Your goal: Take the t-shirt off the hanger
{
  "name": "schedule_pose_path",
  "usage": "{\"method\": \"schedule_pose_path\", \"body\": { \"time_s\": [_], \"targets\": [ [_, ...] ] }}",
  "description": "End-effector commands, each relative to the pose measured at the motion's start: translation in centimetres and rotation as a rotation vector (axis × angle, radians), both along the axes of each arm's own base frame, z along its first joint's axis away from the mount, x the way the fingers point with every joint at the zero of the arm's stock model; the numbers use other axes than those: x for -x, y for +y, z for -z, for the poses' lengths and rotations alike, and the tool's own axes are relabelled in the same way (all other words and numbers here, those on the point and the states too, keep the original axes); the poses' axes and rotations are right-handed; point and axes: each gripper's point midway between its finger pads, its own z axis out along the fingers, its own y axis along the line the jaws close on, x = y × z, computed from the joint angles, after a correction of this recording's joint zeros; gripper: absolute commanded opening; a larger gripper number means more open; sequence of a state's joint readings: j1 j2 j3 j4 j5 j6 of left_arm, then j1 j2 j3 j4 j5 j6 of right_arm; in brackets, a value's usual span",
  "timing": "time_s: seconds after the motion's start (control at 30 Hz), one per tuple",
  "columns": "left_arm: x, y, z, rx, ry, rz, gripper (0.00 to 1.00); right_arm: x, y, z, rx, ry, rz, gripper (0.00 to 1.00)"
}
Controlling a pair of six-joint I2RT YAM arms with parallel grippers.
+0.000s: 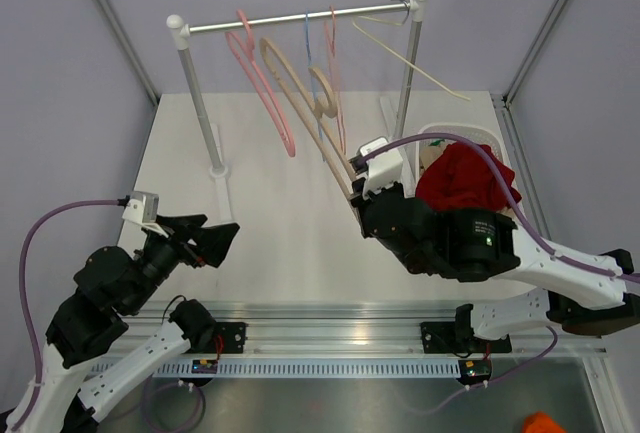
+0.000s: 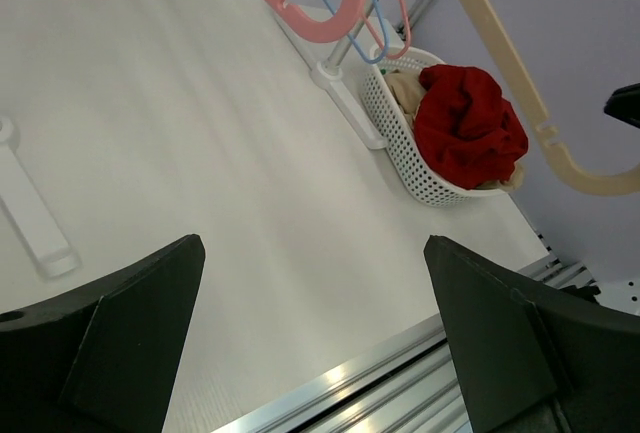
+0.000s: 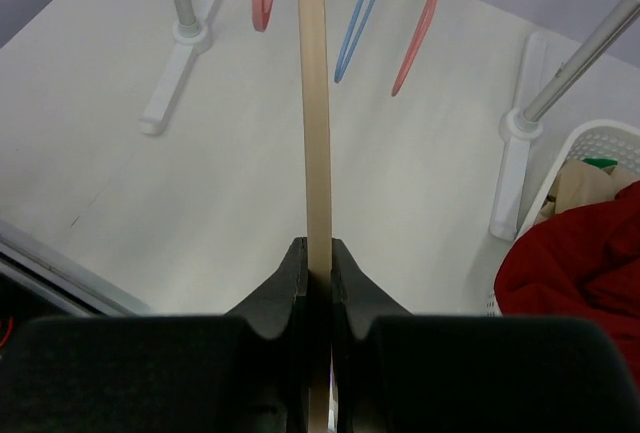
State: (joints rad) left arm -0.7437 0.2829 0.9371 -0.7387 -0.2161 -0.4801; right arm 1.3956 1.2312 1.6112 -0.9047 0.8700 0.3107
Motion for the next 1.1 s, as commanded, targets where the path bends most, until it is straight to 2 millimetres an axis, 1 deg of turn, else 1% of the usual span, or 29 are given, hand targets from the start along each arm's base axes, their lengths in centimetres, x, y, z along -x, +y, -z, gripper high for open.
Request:
{"method": "schedule_pose_path", "body": {
  "time_s": [0.0,0.03,0.07,0.17,0.3,0.37,0.4,0.43,0.47,0.5,0.53,0.57,0.6,0.63,0.67,0.7,0.73,0.8,0.83,0.87,0.9,0.93,0.97,1.0,1.03,1.07],
  "targets": [
    [-0.8,0.3,0.5,-0.041,-0.012,-0.032,0.99,0.8,0.1,-1.4,-0.06,0.017,-0.011,0.0],
    [-0.8,0.3,0.6,-0.045,-0.013,-0.032,0.99,0.8,0.0,-0.7,-0.02,0.027,-0.008,0.0],
    [-0.9,0.3,0.8,-0.051,-0.011,-0.037,0.99,0.6,0.6,0.1,0.02,0.029,0.001,0.0],
    [-0.9,0.5,0.8,-0.046,-0.015,-0.044,0.99,-0.2,1.0,1.2,0.067,0.036,0.03,0.0],
    [-0.7,0.6,0.7,-0.039,-0.023,-0.039,0.99,-1.9,0.8,2.2,0.057,0.049,0.066,0.0],
    [-0.7,0.6,0.8,-0.041,-0.022,-0.039,0.99,-2.5,1.4,2.3,0.057,0.045,0.057,0.0],
    [-0.6,0.6,0.8,-0.039,-0.022,-0.038,0.99,-3.0,1.5,2.2,0.055,0.044,0.063,0.0],
    [-0.6,0.6,0.9,-0.039,-0.021,-0.035,0.99,-3.9,1.7,2.4,0.07,0.035,0.079,0.0],
    [-0.6,0.5,0.8,-0.038,-0.02,-0.035,0.99,-4.5,1.9,2.3,0.074,0.028,0.084,0.0],
    [-0.7,0.5,1.0,-0.04,-0.016,-0.035,0.99,-4.9,2.2,1.9,0.06,0.029,0.079,0.0],
    [-0.7,0.5,1.2,-0.042,-0.012,-0.036,0.99,-6.2,2.3,1.6,0.047,0.023,0.091,0.0],
    [-0.8,0.5,1.3,-0.039,-0.011,-0.04,0.99,-6.9,3.0,1.8,0.046,0.028,0.083,0.0],
    [-0.8,0.4,1.5,-0.044,-0.007,-0.04,0.99,-7.7,3.4,1.1,0.023,0.019,0.087,0.0],
    [-0.9,0.4,1.8,-0.047,-0.002,-0.04,0.99,-9.1,3.5,1.7,0.042,0.03,0.109,0.0],
    [-0.8,0.4,1.9,-0.043,-0.001,-0.04,0.99,-9.7,4.0,0.8,0.018,0.026,0.102,0.0],
    [-0.8,0.4,2.0,-0.044,0.0,-0.041,0.99,-10.3,4.5,0.5,0.004,0.021,0.105,0.0],
    [-0.9,0.4,2.3,-0.046,0.004,-0.045,0.99,-11.1,5.3,1.3,0.017,0.032,0.105,0.0],
    [-0.9,0.6,2.5,-0.046,0.002,-0.051,0.99,-12.4,6.1,0.2,-0.021,0.027,0.104,0.0],
    [-1.0,0.5,2.9,-0.049,0.007,-0.052,0.99,-13.3,7.0,1.2,-0.009,0.037,0.109,0.0],
    [-1.0,0.6,2.9,-0.046,0.007,-0.052,0.99,-14.1,7.2,0.3,-0.034,0.033,0.111,0.0],
    [-1.0,0.5,3.1,-0.049,0.01,-0.051,0.99,-14.7,7.4,0.1,-0.052,0.033,0.119,0.0],
    [-0.9,0.4,3.3,-0.049,0.012,-0.048,0.99,-15.5,8.1,0.9,-0.043,0.039,0.123,0.0],
    [-1.0,0.3,3.6,-0.051,0.018,-0.045,0.99,-15.8,8.7,0.1,-0.077,0.038,0.106,0.0],
    [-0.9,0.3,3.7,-0.048,0.016,-0.044,0.99,-16.5,8.8,-0.1,-0.094,0.044,0.113,0.0],
    [-0.9,0.3,3.8,-0.047,0.018,-0.042,0.99,-17.1,9.5,0.6,-0.083,0.05,0.114,0.0],
    [-0.9,0.2,4.0,-0.046,0.019,-0.039,0.99,-17.6,9.7,-0.5,-0.108,0.035,0.115,0.0]
  ]
}}
